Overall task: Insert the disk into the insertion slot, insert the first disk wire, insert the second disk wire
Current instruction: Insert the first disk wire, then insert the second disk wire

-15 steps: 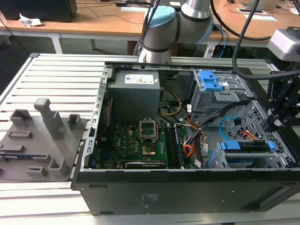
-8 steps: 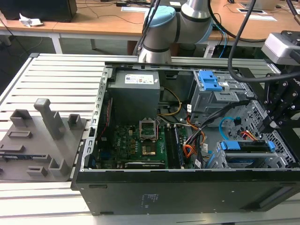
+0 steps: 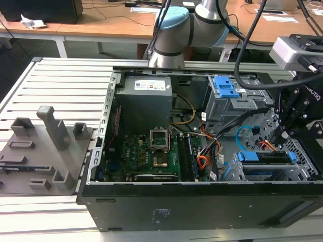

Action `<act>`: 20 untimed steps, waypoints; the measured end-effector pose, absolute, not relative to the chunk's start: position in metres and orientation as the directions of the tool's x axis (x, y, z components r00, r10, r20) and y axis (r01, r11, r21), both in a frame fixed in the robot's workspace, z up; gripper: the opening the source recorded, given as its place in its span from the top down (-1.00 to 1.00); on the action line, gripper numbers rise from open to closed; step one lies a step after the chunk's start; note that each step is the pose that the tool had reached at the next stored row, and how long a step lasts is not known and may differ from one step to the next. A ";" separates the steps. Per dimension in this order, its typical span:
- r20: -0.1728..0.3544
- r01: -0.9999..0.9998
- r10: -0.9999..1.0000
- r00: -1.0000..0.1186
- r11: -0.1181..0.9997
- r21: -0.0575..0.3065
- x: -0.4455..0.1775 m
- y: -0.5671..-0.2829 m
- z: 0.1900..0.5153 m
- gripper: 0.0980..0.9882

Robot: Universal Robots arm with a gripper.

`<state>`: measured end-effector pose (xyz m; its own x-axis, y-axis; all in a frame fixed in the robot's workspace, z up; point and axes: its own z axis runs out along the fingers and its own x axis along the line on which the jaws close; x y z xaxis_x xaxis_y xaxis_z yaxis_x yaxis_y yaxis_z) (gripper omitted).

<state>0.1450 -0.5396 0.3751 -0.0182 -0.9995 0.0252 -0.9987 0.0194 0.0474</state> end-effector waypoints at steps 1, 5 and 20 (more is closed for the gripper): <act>0.025 -0.999 -1.000 -0.018 0.019 0.047 0.145 -0.540 0.375 0.98; 0.025 -0.999 -1.000 -0.018 0.019 0.047 0.145 -0.540 0.375 0.98; 0.025 -0.999 -1.000 0.004 -0.003 0.047 0.145 -0.508 0.375 0.41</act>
